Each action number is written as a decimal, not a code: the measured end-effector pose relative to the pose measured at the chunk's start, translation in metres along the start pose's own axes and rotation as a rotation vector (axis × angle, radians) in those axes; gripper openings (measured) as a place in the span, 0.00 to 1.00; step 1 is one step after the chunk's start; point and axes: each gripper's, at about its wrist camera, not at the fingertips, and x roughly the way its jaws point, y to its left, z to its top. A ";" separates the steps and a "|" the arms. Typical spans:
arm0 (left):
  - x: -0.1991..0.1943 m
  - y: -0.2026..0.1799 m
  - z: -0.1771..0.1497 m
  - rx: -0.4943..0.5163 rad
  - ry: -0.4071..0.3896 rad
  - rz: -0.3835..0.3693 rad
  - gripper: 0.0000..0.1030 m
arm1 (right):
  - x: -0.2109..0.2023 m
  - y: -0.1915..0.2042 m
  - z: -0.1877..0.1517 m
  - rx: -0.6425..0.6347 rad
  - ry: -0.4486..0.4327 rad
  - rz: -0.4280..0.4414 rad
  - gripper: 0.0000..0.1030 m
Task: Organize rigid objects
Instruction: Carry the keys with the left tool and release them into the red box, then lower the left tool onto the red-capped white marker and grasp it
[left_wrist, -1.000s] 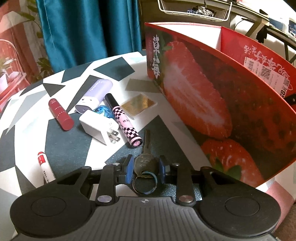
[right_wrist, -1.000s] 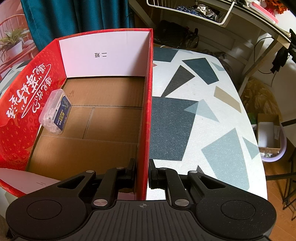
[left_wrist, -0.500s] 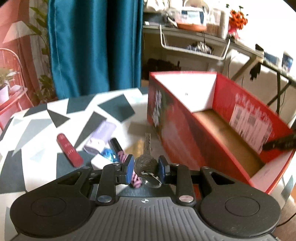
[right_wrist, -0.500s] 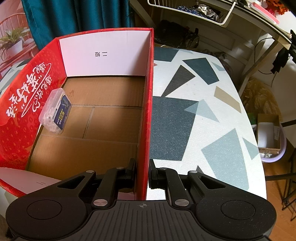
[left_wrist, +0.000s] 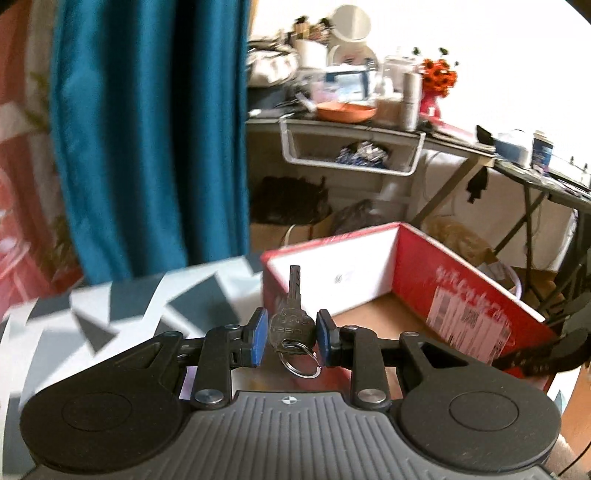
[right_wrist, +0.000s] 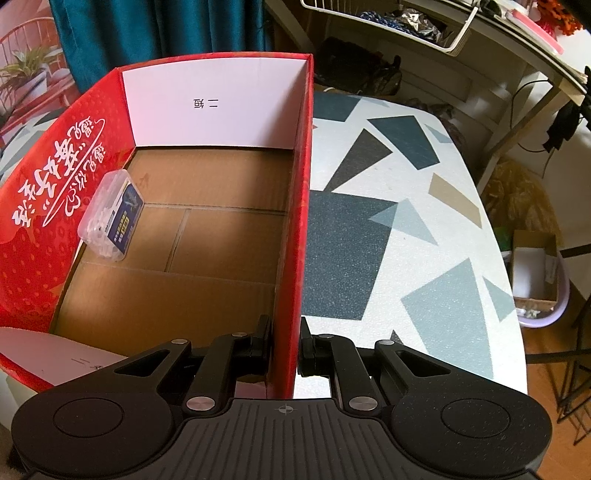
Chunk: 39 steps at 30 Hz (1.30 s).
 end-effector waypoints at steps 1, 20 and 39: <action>0.006 -0.003 0.006 0.019 -0.003 -0.006 0.29 | 0.000 0.000 0.000 -0.001 0.000 0.000 0.12; 0.100 -0.028 0.018 0.113 0.143 -0.053 0.29 | 0.001 -0.001 0.002 -0.042 0.000 0.009 0.12; 0.007 0.049 0.015 -0.150 0.045 0.016 0.48 | 0.005 -0.001 0.003 -0.049 -0.004 0.018 0.12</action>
